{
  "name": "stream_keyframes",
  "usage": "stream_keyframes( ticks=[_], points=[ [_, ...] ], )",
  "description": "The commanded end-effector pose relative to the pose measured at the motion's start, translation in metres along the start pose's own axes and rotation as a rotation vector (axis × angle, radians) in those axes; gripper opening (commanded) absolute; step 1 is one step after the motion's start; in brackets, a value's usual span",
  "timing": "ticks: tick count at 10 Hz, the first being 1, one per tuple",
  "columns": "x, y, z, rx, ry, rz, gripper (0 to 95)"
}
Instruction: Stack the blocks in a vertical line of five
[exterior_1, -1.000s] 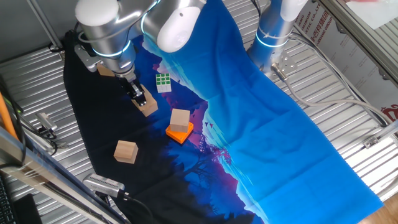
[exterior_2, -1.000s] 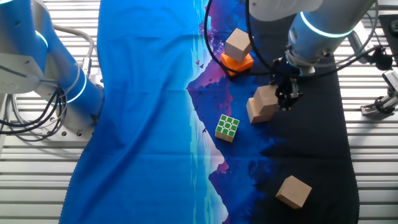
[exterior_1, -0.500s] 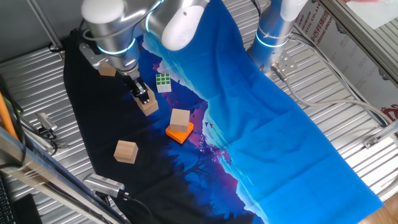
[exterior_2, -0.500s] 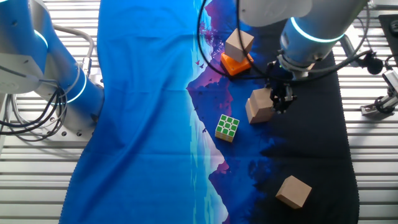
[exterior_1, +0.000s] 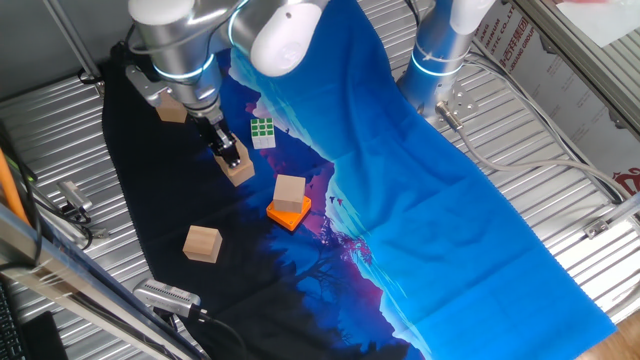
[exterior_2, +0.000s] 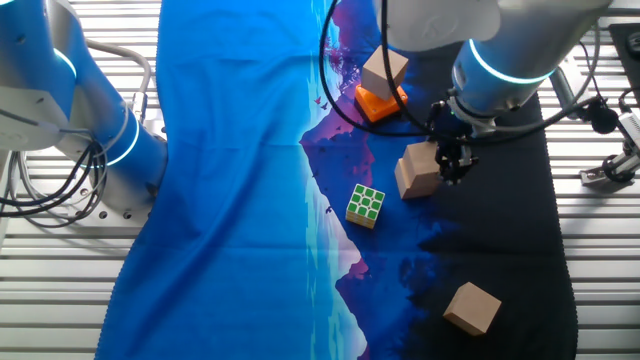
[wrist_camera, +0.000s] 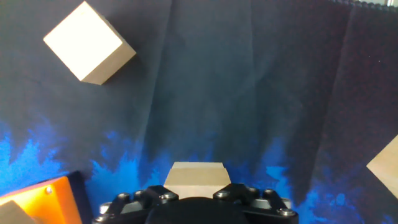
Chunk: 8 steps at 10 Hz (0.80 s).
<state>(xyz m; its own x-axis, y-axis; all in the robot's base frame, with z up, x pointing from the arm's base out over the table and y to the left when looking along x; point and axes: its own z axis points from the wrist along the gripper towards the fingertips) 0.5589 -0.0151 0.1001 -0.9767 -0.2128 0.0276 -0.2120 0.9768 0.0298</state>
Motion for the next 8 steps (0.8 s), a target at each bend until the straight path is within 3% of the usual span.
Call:
stream_keyframes(
  ticks=[1,3,6,8],
  points=[
    [0.001,0.001,-0.003,-0.017,0.004,0.007,95.0],
    [0.006,-0.001,-0.018,-0.057,0.003,0.026,95.0],
    [0.014,-0.035,-0.047,-0.078,0.017,-0.053,95.0],
    [0.021,-0.062,-0.051,-0.05,0.025,-0.128,57.0]
  ],
)
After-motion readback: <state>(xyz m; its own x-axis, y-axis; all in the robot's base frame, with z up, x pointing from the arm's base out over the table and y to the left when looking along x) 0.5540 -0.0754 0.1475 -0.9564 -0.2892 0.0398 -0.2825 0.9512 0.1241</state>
